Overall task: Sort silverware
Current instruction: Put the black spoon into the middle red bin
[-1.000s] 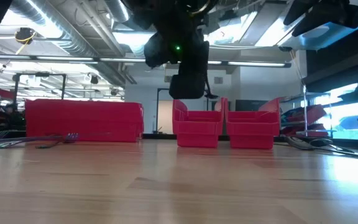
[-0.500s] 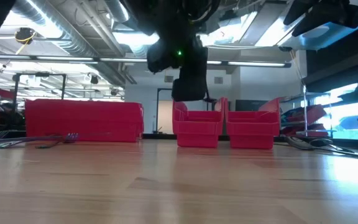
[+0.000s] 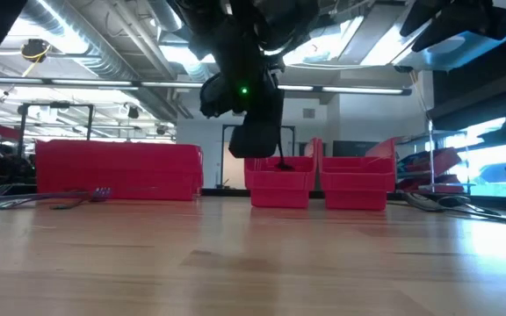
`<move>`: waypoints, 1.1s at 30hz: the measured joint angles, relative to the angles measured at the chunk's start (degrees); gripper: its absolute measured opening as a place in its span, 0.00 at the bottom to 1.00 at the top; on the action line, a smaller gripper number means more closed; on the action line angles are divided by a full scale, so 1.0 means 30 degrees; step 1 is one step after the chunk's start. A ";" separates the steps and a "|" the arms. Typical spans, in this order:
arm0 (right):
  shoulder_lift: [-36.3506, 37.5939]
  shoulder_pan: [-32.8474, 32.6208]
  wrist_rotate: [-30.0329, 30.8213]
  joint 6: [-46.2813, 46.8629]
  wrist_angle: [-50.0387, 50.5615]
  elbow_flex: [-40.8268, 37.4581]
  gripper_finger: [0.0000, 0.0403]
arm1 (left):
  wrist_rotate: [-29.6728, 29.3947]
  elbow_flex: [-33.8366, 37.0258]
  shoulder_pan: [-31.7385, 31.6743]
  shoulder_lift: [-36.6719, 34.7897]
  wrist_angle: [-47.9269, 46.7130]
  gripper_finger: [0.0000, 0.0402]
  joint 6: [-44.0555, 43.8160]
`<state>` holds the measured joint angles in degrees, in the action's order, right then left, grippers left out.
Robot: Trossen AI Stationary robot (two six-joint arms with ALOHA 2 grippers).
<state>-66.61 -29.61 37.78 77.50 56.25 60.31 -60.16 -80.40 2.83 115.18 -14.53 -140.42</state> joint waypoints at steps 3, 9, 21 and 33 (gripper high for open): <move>0.0000 0.0000 0.0007 0.0004 0.0076 0.0000 0.33 | 0.0000 0.0000 0.0058 0.0000 0.0010 0.00 0.0025; 0.0000 0.0000 0.0044 0.0004 0.0334 0.0000 0.33 | 0.0516 0.0000 0.0058 0.0000 0.0011 0.00 0.0057; 0.0284 0.0000 0.0566 0.0084 0.1332 0.0000 0.33 | 0.1085 0.0000 0.0058 0.0000 -0.0588 0.00 0.0365; 0.0284 0.0000 0.0962 0.0113 0.2569 0.0000 0.33 | 0.1013 -0.0007 0.0058 0.0000 -0.1103 0.00 0.0802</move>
<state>-65.76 -29.61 40.67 77.84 63.96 60.31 -57.12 -80.42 3.01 115.18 -17.84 -138.01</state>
